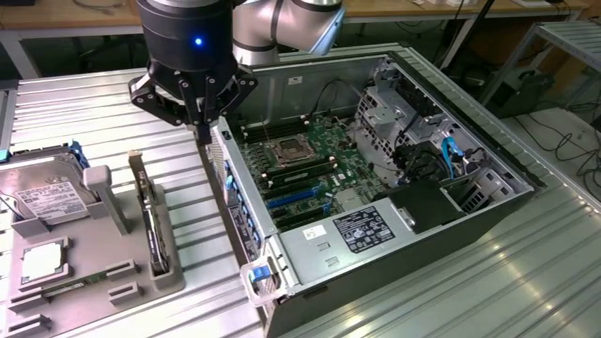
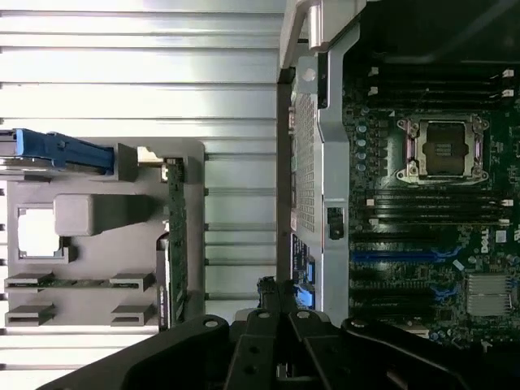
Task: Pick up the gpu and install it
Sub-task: 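Reach for the gpu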
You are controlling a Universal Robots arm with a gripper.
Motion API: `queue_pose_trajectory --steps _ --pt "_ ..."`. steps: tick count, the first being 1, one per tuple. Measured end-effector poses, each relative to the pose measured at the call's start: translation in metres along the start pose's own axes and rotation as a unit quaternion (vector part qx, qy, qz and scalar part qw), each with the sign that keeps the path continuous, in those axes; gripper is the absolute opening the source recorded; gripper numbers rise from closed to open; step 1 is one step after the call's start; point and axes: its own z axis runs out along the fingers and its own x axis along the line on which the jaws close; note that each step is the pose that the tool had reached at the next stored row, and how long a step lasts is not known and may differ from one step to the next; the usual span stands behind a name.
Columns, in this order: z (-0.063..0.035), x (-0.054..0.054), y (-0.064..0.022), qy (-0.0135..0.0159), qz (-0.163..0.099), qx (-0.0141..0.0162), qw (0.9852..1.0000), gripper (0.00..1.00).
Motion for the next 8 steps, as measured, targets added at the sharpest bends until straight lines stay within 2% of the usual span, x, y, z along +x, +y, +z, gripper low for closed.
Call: queue_pose_trajectory --steps 8 --pt "0.0009 0.030 -0.0031 0.0004 -0.006 -0.0002 1.0000 0.11"
